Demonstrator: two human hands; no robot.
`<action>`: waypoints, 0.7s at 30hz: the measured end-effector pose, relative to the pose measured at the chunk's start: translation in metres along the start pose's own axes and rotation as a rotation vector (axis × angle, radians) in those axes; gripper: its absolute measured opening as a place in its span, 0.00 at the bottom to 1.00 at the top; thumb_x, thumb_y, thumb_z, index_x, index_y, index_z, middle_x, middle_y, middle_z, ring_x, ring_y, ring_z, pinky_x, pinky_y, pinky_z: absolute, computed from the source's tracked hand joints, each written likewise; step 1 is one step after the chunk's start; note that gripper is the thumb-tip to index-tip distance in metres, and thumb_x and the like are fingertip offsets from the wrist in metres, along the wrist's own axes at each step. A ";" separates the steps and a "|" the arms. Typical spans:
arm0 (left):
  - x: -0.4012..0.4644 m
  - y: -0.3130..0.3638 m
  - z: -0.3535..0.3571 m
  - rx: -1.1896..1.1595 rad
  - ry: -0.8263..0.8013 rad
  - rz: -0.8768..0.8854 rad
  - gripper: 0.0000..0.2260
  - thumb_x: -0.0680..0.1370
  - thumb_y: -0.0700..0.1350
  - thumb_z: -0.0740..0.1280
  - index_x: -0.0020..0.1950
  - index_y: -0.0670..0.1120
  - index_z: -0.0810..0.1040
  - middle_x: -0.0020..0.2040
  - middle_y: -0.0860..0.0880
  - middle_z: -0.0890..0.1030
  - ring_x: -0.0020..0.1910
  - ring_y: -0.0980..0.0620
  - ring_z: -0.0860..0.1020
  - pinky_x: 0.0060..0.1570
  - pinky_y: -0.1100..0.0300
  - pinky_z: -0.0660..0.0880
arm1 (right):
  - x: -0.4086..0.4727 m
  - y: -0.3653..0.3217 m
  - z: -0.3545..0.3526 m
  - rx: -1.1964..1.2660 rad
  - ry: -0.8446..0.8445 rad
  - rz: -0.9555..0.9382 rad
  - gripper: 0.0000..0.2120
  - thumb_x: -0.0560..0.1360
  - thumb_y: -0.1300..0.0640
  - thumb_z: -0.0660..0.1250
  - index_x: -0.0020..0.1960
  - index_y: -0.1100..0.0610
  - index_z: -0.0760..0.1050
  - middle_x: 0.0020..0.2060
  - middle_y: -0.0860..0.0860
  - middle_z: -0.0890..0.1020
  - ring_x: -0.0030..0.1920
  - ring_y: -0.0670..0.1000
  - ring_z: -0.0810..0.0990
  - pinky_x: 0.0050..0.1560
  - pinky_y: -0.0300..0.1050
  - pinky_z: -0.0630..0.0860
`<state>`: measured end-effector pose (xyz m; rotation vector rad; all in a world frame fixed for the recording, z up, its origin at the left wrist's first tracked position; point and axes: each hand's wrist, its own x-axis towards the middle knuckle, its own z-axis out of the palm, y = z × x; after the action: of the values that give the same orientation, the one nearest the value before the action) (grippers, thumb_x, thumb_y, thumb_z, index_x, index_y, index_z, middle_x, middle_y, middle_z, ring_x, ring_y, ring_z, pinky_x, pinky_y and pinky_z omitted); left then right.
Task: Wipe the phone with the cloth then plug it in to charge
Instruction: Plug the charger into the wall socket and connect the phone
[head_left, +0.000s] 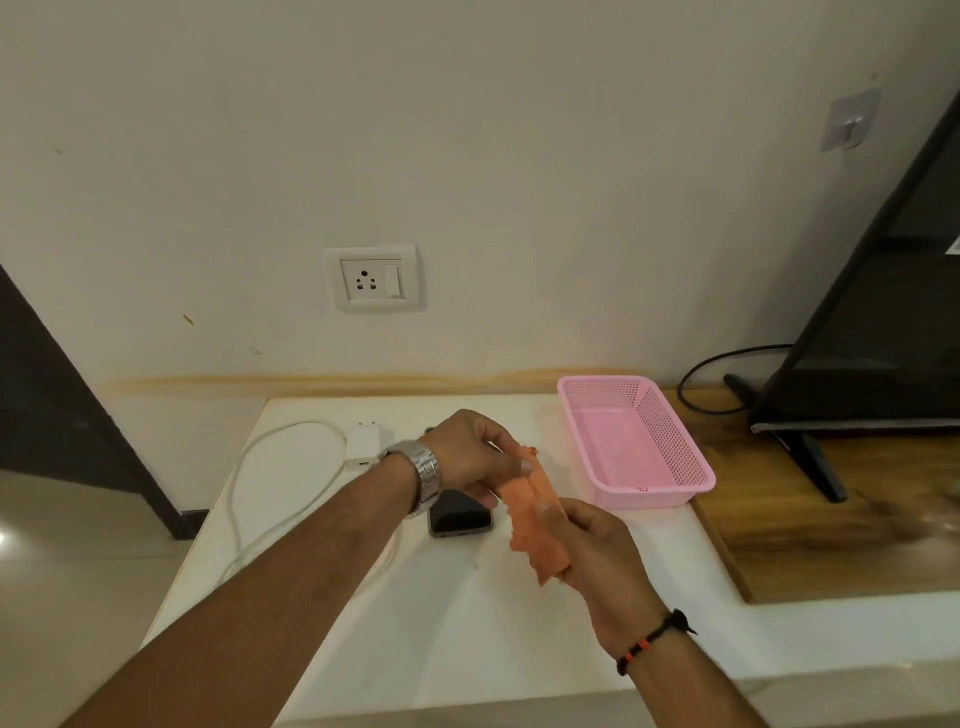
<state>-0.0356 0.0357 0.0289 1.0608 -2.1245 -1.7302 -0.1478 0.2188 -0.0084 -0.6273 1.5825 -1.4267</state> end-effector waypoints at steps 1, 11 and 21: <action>0.004 0.002 -0.003 0.003 -0.009 -0.016 0.07 0.74 0.43 0.80 0.48 0.42 0.88 0.43 0.41 0.89 0.39 0.44 0.88 0.37 0.54 0.86 | -0.001 0.003 0.002 -0.071 0.034 -0.038 0.09 0.79 0.49 0.70 0.51 0.53 0.86 0.44 0.52 0.89 0.48 0.53 0.88 0.42 0.44 0.83; 0.073 0.004 -0.010 0.285 0.088 0.053 0.03 0.77 0.41 0.75 0.49 0.45 0.89 0.44 0.45 0.89 0.39 0.50 0.86 0.35 0.55 0.84 | 0.036 0.021 0.015 -0.199 0.413 -0.119 0.05 0.76 0.56 0.74 0.51 0.51 0.79 0.36 0.50 0.87 0.32 0.49 0.87 0.34 0.47 0.85; 0.095 0.001 0.000 0.807 0.241 0.402 0.09 0.75 0.42 0.70 0.53 0.49 0.86 0.48 0.53 0.84 0.46 0.52 0.81 0.50 0.57 0.79 | 0.029 0.035 0.014 -0.938 0.529 -0.429 0.10 0.78 0.44 0.67 0.54 0.48 0.77 0.43 0.46 0.83 0.41 0.48 0.81 0.42 0.42 0.79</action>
<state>-0.1048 -0.0246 0.0036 0.8311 -2.6696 -0.5240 -0.1429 0.1943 -0.0491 -1.2511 2.6957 -1.1168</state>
